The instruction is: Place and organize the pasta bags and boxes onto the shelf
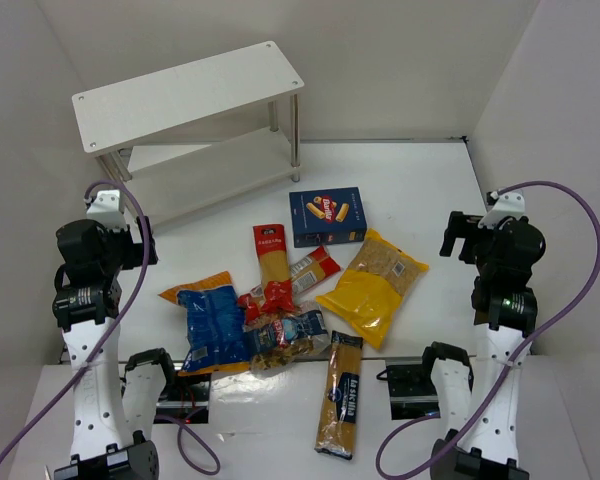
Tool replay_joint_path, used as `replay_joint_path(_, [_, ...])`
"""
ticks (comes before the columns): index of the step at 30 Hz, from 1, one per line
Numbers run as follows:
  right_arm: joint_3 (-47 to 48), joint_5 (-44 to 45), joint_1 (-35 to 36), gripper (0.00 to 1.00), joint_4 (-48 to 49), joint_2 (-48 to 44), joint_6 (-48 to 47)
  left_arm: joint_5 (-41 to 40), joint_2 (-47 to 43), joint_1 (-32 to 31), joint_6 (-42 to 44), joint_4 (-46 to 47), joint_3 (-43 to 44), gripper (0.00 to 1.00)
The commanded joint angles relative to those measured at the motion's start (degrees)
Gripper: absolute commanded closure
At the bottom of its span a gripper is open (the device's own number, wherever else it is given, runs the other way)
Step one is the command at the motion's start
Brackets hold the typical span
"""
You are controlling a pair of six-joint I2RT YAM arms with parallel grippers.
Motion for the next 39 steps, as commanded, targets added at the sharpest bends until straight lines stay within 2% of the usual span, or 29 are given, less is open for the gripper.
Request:
replay_joint_path(1, [-0.1,-1.5,-0.4,0.01,2.0,0.2,-0.9,1.0,-0.2,0.3,0.3,1.3,1.0,0.01])
replay_joint_path(5, [-0.6,-0.6,-0.4,0.01,3.2,-3.0,-0.4,0.5,-0.2,0.3,0.3,1.3,1.0,0.01])
replay_joint_path(13, [-0.6,-2.4,-0.4,0.01,3.2,-1.6,-1.6,0.5,0.4,0.3,0.3,1.3,1.0,0.01])
replay_joint_path(16, [-0.6,-0.3,-0.4,0.01,3.2,-2.1,-0.4,0.5,0.9,0.3,0.3,1.3,1.0,0.01])
replay_joint_path(19, [0.4,-3.7,-0.4,0.01,2.1,-2.7,-1.3,-0.7,1.6,0.3,0.3,1.3,1.0,0.01])
replay_joint_path(20, [1.1,-7.9,-0.4,0.01,1.6,-1.9,-2.1,-0.7,1.6,0.3,0.3,1.3,1.0,0.01])
replay_joint_path(22, [5.9,-12.0,0.1,0.01,-2.6,3.5,-3.6,-2.5,4.0,0.8,-0.2,1.3,1.0,0.01])
replay_joint_path(24, [10.3,-14.2,4.8,0.01,-5.9,11.1,-3.6,-3.7,5.5,0.9,-0.8,1.3,1.0,0.01])
replay_joint_path(26, [14.8,-12.0,10.3,0.01,-7.4,14.0,-3.0,-4.5,7.0,0.9,-1.5,1.3,1.0,0.01])
replay_joint_path(27, [15.5,-7.2,16.7,0.01,-6.4,14.6,-2.1,-4.5,7.0,0.9,-1.5,1.3,1.0,0.01])
replay_joint_path(29, [17.0,-1.3,23.8,0.01,-5.0,16.7,-1.5,-5.0,5.6,0.9,-1.5,1.3,1.0,0.01])
replay_joint_path(30, [18.8,3.1,30.5,0.01,-5.8,20.6,-1.5,-5.0,5.1,1.5,-1.5,1.3,1.0,0.01])
replay_joint_path(32, [20.3,3.4,34.1,0.01,-9.5,25.8,-4.3,-5.0,4.5,1.6,-1.5,1.3,1.0,0.01])
replay_joint_path(37, [21.1,-3.5,36.9,0.01,-16.0,40.5,-10.2,-4.4,5.6,1.6,-1.5,1.3,1.0,0.01])
replay_joint_path(39, [19.0,-3.5,38.3,0.01,-16.0,41.2,-12.7,-4.9,6.2,1.6,-1.5,1.3,1.0,0.01])
